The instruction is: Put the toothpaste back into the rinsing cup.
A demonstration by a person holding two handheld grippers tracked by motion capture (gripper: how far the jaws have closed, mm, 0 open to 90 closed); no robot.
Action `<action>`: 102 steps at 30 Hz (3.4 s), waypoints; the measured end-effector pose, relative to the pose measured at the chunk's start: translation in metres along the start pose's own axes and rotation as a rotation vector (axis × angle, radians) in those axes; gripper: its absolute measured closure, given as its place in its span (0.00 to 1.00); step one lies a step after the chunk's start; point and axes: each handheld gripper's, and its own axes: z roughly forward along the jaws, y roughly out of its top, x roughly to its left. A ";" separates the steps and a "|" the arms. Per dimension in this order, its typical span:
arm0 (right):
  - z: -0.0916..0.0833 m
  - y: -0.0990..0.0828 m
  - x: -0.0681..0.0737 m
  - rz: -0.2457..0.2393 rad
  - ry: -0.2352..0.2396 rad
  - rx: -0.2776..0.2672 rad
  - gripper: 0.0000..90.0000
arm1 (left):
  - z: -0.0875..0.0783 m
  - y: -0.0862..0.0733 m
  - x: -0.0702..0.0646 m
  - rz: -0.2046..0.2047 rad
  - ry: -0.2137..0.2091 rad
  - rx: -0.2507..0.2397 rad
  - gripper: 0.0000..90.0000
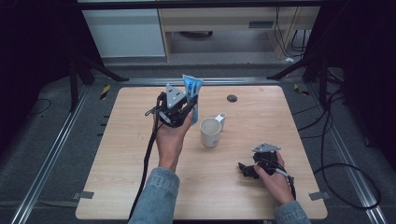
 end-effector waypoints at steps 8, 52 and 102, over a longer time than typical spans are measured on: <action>-0.001 0.001 0.000 0.016 0.012 0.007 0.00 | 0.003 0.003 0.001 0.008 0.011 0.000 0.81; 0.000 -0.001 -0.003 -0.039 0.015 -0.008 0.00 | 0.027 -0.002 -0.027 -0.007 -0.061 -0.082 0.81; 0.000 -0.001 -0.004 -0.041 0.017 -0.008 0.00 | 0.048 -0.051 -0.055 -0.046 0.064 -0.065 0.81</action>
